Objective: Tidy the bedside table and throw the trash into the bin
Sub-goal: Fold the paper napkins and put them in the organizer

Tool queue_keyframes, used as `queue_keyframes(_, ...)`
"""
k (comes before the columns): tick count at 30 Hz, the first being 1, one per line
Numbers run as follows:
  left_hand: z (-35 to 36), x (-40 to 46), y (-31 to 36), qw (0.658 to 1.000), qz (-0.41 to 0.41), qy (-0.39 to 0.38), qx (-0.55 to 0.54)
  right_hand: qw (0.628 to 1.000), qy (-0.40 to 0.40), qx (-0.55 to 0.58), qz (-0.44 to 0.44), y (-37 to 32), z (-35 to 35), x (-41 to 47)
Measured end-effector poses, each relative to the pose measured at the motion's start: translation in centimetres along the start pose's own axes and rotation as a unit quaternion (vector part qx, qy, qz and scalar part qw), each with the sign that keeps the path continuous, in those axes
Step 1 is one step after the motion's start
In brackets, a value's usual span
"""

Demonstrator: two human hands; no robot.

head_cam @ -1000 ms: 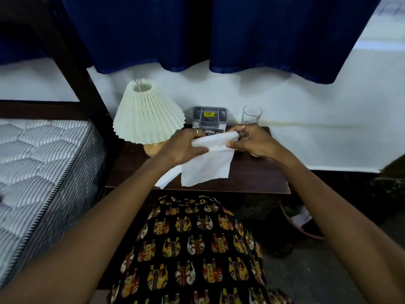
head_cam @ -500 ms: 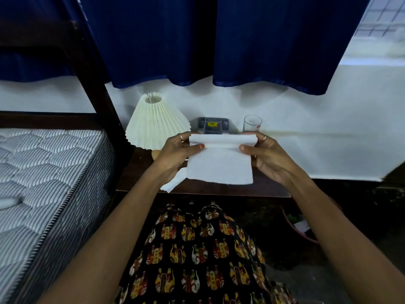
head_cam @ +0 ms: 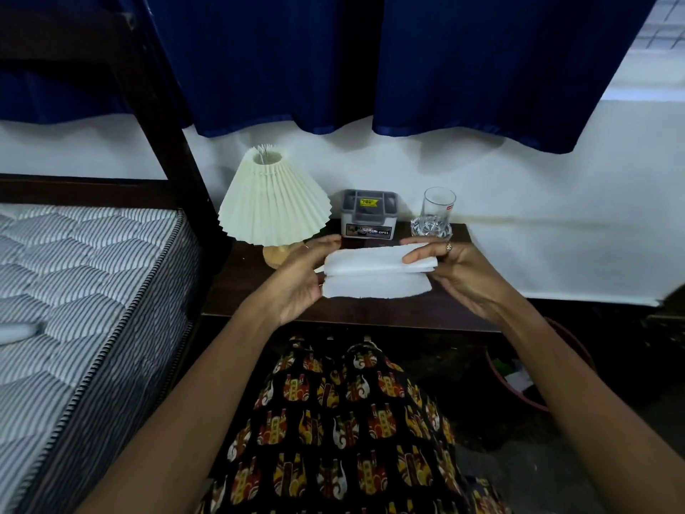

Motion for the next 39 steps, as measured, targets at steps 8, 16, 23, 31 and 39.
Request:
queue_keyframes(8, -0.5, 1.6, -1.9, 0.999, 0.012, 0.014, 0.033, 0.97, 0.102, 0.183, 0.127, 4.6, -1.5, -1.6)
queue_keyframes(16, -1.1, 1.8, -2.7, 0.998, 0.009, 0.02, 0.059, 0.985, 0.081, 0.09, 0.124, 4.7, -1.3, -1.4)
queue_keyframes(23, -1.3, 1.1, -3.8, 0.998, -0.035, -0.008, 0.056, 0.988, 0.09, 0.082, 0.099, 4.7, -1.4, -1.0)
queue_keyframes(31, -0.8, 0.6, -4.4, 0.997, -0.07, -0.037, 0.002, 0.99, 0.095, 0.074, 0.066, 4.6, -1.8, -1.1)
queue_keyframes(39, -1.3, 1.9, -6.2, 0.994, -0.096, 0.054, 0.022, 0.994, 0.088, 0.037, 0.063, 4.6, -2.2, -0.2)
Point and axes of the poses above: each hand's wrist, its own x-axis towards the middle knuckle, its own z-axis out of the palm, y = z × x, the point moved 8 cm from there along x, towards the middle knuckle, and after that the axes turned 10 degrees about x, right-handed, at the moved point
